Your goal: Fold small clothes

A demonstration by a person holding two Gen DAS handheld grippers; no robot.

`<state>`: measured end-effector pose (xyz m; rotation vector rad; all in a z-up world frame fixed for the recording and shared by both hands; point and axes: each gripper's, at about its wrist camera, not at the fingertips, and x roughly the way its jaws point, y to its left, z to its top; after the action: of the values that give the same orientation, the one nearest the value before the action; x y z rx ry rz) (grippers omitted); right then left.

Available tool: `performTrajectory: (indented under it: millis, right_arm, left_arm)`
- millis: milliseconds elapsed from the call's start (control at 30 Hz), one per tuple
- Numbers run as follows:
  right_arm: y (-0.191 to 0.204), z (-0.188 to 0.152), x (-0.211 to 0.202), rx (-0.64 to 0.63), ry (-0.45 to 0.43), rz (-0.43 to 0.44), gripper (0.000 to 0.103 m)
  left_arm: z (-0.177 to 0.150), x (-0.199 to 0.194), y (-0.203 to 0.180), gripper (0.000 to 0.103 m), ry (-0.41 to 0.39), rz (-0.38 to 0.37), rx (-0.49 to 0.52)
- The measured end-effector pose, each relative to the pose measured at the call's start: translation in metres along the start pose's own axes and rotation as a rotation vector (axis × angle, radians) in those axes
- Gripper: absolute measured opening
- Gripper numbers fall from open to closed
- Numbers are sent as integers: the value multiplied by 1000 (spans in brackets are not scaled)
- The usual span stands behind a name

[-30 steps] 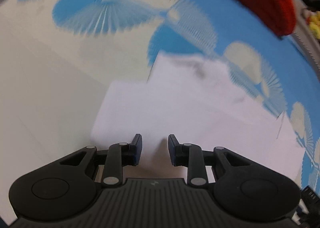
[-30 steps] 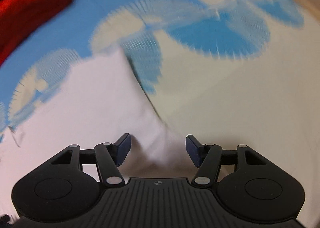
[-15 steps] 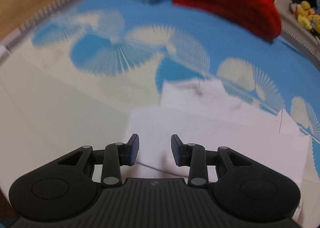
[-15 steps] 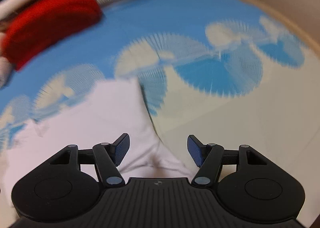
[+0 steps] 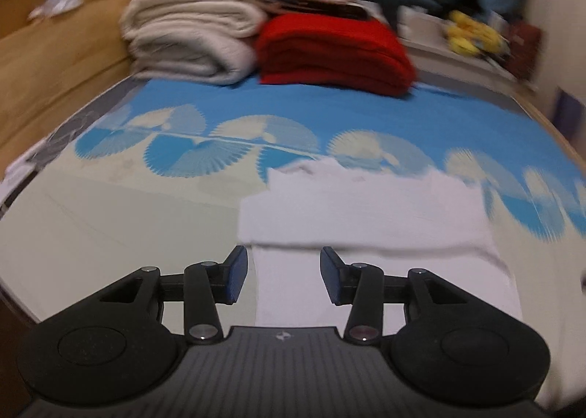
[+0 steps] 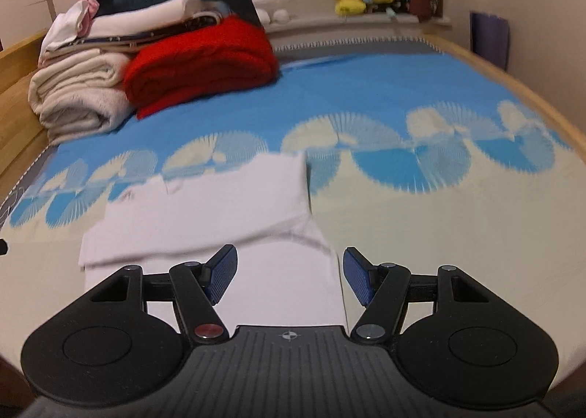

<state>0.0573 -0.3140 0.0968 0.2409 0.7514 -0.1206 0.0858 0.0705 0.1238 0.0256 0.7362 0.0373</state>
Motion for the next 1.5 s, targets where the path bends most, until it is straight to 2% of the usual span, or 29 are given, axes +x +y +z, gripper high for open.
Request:
performTrajectory:
  millis: [33,100,167,233,300,333,433,500,600,667,733,767,867,933,1000,1067,1200,1333,1433,1467,1500]
  right_arm:
    - [-4,-7,-1,4,0,-5,66]
    - [-12,-21,-3,6,-2,-18,61]
    - [-19,-36,-4,-1,-4,-21,57]
    - [-26,-50,-3,5,26,-31,46]
    - [-33,-59,-1,44,71,-11,37]
    - [-34,-61,1,58,90,-5,36]
    - [-36,-62,1,74,86,20,36]
    - [-38,-65,6,59,100,-3,37]
    - [-48,-72,18,103,178,12,37]
    - [-55,-77,29,140,237,7,38]
    - [-59,-81,40,169,284,-9,38]
    - [-60,-84,45,176,301,-17,41]
    - [-62,-91,58,184,361,-44,46]
    - [-64,-97,64,186,397,-60,47]
    - [-63,-101,70,167,435,-85,48]
    - [-61,-105,73,147,461,-102,49]
    - [-54,-111,76,86,470,-118,50]
    - [-45,-112,77,35,465,-134,50]
    - [-44,-113,77,23,461,-132,50]
    - [-43,-114,76,17,460,-127,45]
    - [-43,-114,77,11,458,-120,33]
  left_arm:
    - [-11,0,-2,45,4,-10,24]
    - [-35,1,-4,26,37,-18,64]
    - [-53,4,-5,18,81,-26,71]
    - [-66,8,-5,14,115,-33,70]
    - [-72,7,-5,14,141,-57,42]
    - [-75,5,-2,14,147,-74,25]
    - [-80,7,10,14,177,-119,-51]
    - [-86,16,20,14,186,-133,-84]
    - [-106,39,37,15,192,-131,-123]
    - [-112,61,49,15,312,-74,-195]
    - [-113,69,58,17,326,-111,-268]
    - [-113,73,61,17,332,-101,-285]
    - [-116,82,64,19,357,-60,-298]
    - [-117,86,64,27,359,-39,-291]
    - [-118,92,64,38,359,10,-264]
    - [-120,100,65,42,371,48,-252]
    - [-127,113,66,43,414,61,-274]
    - [-132,117,60,43,424,71,-216]
    - [-133,117,54,35,417,66,-170]
    - [-133,116,53,19,416,53,-162]
    - [-133,115,51,6,417,41,-160]
